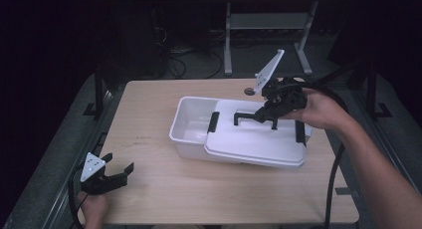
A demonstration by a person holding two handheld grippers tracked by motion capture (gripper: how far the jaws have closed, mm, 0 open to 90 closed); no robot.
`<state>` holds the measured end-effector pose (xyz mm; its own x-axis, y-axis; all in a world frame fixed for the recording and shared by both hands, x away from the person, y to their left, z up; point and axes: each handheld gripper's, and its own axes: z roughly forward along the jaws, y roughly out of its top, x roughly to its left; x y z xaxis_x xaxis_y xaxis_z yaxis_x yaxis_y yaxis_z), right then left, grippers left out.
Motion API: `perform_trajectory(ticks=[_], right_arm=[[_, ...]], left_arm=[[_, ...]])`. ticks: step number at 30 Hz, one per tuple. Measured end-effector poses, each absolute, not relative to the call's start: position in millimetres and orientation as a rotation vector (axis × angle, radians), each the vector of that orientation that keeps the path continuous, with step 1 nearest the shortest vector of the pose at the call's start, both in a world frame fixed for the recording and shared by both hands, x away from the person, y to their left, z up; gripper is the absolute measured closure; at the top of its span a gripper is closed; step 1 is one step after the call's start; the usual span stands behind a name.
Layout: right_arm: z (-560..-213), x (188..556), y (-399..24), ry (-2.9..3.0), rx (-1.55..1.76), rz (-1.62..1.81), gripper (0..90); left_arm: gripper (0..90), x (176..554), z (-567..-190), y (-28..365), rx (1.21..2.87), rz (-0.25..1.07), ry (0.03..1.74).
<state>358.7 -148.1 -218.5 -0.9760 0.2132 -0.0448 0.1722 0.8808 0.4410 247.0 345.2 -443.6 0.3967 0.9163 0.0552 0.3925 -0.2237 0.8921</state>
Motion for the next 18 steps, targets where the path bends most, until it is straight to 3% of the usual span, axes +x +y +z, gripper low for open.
perform_trajectory(ticks=[18], right_arm=[[-227.4, 324.3, -223.7, 2.950, 0.426, 0.723, 84.7]], left_arm=[[13.7, 247.5, -445.1, 345.3, 1.802, 0.766, 1.145]])
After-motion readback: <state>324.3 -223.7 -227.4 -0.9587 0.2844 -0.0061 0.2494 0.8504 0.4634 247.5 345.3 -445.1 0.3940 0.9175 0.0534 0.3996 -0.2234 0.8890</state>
